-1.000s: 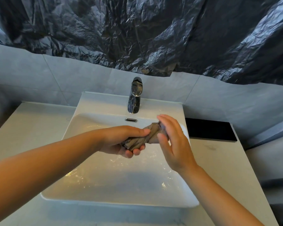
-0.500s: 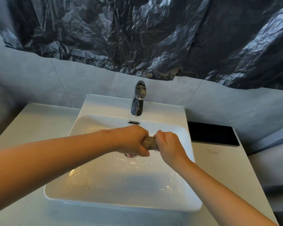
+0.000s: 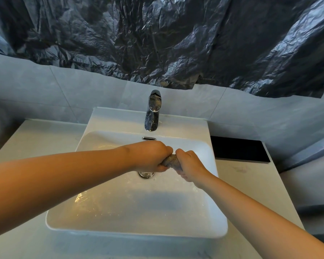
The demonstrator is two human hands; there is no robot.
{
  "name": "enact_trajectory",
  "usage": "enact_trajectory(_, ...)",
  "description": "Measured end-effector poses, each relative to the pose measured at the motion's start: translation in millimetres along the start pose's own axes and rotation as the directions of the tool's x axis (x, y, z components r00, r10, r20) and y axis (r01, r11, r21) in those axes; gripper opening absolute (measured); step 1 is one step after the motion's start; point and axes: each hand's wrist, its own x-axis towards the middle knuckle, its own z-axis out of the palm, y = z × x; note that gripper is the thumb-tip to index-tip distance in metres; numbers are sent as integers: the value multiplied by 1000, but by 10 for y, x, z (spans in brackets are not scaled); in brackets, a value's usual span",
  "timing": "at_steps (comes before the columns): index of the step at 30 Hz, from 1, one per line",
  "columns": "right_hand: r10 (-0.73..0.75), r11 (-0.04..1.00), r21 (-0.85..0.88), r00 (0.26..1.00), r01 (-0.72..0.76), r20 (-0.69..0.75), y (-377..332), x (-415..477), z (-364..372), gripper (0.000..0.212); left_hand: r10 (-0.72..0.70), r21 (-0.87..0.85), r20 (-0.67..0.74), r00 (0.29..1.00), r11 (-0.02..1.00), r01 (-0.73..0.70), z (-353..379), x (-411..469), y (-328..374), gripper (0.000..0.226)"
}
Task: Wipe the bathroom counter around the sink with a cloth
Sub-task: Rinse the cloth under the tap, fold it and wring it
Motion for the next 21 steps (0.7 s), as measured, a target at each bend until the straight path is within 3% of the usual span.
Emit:
enact_trajectory(1,-25,999,-41,1000,25,14,5,15,-2,32,8,6,-5,1000,1000,-8,-3,8,-2,21)
enact_trajectory(4,82,996,-50,995,-79,51,-26,-3,-46,31,-6,-1,-11,1000,1000,6,6,38,17,22)
enact_trajectory(8,101,985,147,994,-94,-46,-31,16,-116,32,-89,-79,-67,994,993,84,20,66,49,24)
enact_trajectory(11,-38,998,-47,983,30,-178,-51,-35,-221,31,-208,-323,-71,976,930,174,-24,52,52,29)
enact_trajectory(13,-98,995,8,971,102,-220,-16,-110,-259,36,-268,-553,69,961,791,260,-71,28,52,29)
enact_trajectory(14,-149,986,34,953,163,-264,13,-169,-275,40,-257,-663,170,951,684,303,-87,7,58,29)
enact_trajectory(16,-359,932,-92,866,350,-348,84,-297,-288,44,-157,-822,352,923,420,385,-110,-50,61,32)
enact_trajectory(19,-656,754,-292,665,588,-357,287,-415,-269,42,51,-876,474,879,129,465,-114,-103,51,43)
enact_trajectory(21,-706,703,-294,587,647,-397,367,-450,-239,40,191,-848,529,827,76,525,-129,-111,83,46)
